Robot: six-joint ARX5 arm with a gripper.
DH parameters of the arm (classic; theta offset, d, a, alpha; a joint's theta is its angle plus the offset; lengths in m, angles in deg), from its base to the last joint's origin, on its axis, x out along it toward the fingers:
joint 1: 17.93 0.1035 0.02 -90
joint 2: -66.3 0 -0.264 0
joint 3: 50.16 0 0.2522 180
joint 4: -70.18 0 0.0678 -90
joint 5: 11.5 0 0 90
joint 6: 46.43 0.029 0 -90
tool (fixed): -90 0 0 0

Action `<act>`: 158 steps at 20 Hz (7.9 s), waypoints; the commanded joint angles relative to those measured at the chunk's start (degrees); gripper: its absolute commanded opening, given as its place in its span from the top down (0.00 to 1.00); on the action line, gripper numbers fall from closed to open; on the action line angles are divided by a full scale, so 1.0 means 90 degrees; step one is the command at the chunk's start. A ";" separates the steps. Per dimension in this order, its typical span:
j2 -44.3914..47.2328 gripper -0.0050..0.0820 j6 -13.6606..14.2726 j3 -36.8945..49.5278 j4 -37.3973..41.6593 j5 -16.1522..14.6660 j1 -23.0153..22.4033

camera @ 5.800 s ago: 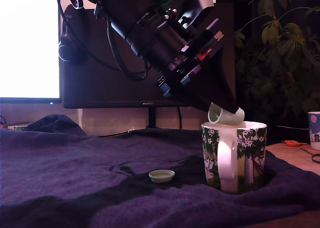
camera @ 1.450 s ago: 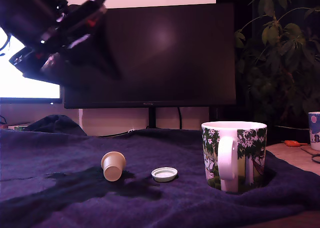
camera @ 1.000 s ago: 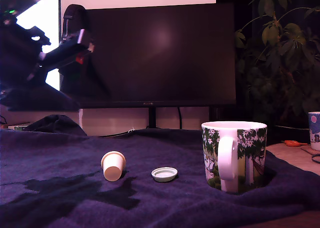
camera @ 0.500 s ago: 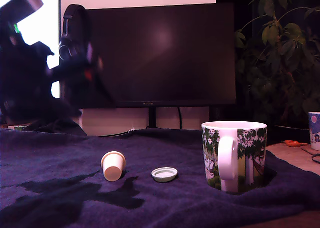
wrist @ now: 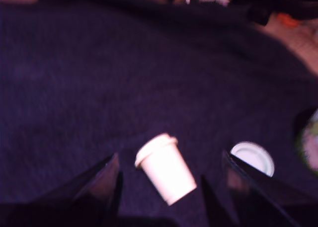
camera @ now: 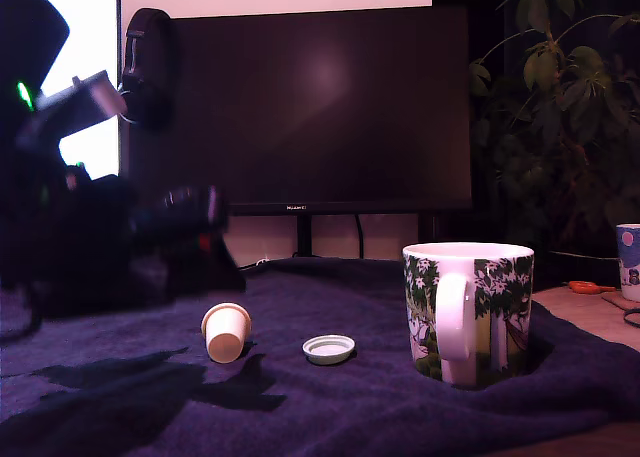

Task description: Pick up the coffee capsules on the table and drop them inside the coffee cup

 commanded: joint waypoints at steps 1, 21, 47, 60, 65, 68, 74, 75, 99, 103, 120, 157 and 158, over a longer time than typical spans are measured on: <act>0.0257 0.25 -0.0085 -0.0061 0.0066 -0.0073 -0.0022; 0.1010 0.76 -0.0245 -0.0554 -0.0063 -0.0221 0.0022; -0.0563 0.90 0.2963 -0.0551 -0.0850 -0.0918 0.0019; -0.1707 0.97 0.2759 -0.0675 -0.1525 -0.3031 0.0019; -0.1698 0.97 0.2497 -0.1180 -0.1877 -0.3623 0.0019; -0.1630 0.97 0.2497 -0.1540 -0.2154 -0.3857 0.0019; -0.0937 0.97 0.2550 -0.2540 -0.3021 -0.4345 0.0010; -0.0797 0.97 0.2555 -0.2727 -0.3162 -0.4442 0.0000; 0.1098 0.97 0.3174 -0.5112 -0.6074 -0.4634 -0.0357; 0.1098 0.97 0.3172 -0.5112 -0.6254 -0.4476 -0.0355; 0.1098 0.33 0.3169 -0.5112 -0.6246 -0.4148 -0.0546; -0.0100 0.96 0.3140 -0.4510 -0.5882 -0.3745 0.0389; -0.0192 0.96 0.3121 -0.4405 -0.5865 -0.3738 0.0454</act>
